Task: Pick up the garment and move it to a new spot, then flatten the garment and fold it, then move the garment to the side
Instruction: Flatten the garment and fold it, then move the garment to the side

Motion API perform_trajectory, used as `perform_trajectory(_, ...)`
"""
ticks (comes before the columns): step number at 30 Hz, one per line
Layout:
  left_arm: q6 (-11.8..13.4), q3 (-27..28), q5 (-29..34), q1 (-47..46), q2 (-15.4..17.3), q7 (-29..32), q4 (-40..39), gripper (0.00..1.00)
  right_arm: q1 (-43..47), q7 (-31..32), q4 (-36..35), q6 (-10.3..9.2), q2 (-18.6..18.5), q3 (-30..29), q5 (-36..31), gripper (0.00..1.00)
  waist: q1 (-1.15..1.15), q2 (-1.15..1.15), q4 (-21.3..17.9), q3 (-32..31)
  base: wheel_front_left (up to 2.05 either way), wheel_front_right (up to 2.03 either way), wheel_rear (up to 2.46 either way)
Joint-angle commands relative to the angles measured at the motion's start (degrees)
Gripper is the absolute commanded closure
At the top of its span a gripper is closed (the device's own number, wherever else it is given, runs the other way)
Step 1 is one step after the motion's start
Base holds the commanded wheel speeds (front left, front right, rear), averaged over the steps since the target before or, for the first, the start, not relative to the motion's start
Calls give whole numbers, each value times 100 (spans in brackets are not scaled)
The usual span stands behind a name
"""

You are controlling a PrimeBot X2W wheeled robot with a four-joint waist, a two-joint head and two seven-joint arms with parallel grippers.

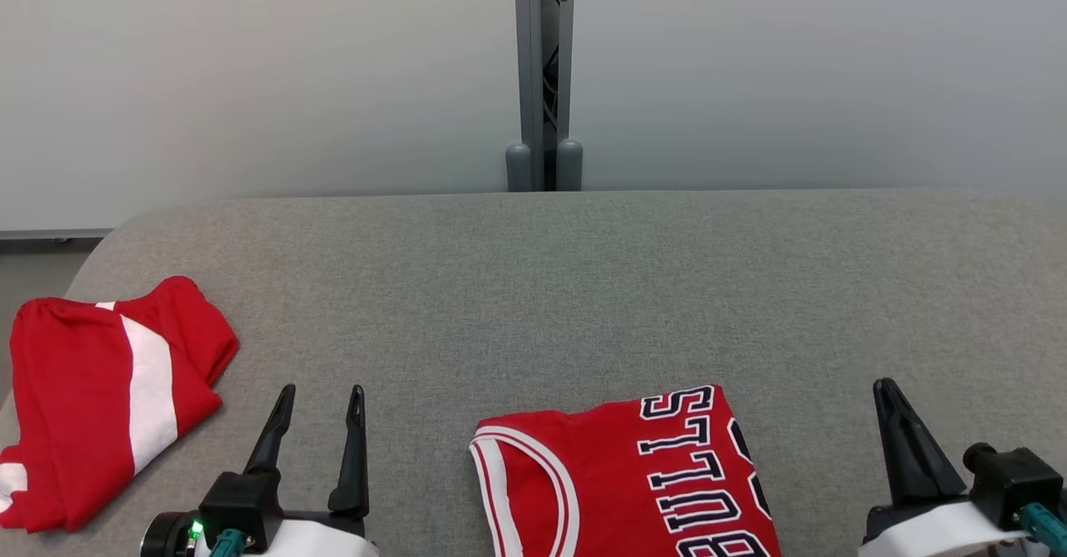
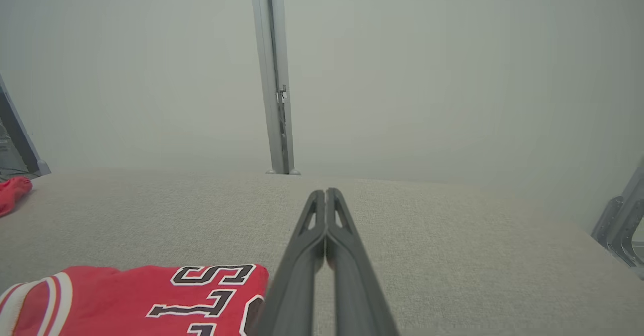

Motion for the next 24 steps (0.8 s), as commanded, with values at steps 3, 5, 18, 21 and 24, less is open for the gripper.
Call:
perform_trajectory(3,72,-6,-56,107,27,-21,-48,0,134,-4,159,-3,72,-112,21,100,0,0,-37,-23,0,0,0)
perform_trajectory(5,67,-34,-41,146,27,-21,-27,0,145,-4,250,-3,114,-165,25,39,0,0,-50,-27,0,0,0)
perform_trajectory(18,26,-72,39,68,28,-21,-37,0,26,-3,790,-3,28,285,498,0,0,0,36,6,0,0,0)
perform_trajectory(21,17,-88,54,66,29,-21,-25,0,-49,-5,990,-3,-86,557,743,0,0,0,65,34,0,0,0)
perform_trajectory(24,2,-112,93,47,29,-21,6,0,-211,-2,1289,-3,-331,1059,1131,0,0,0,108,95,0,0,0)
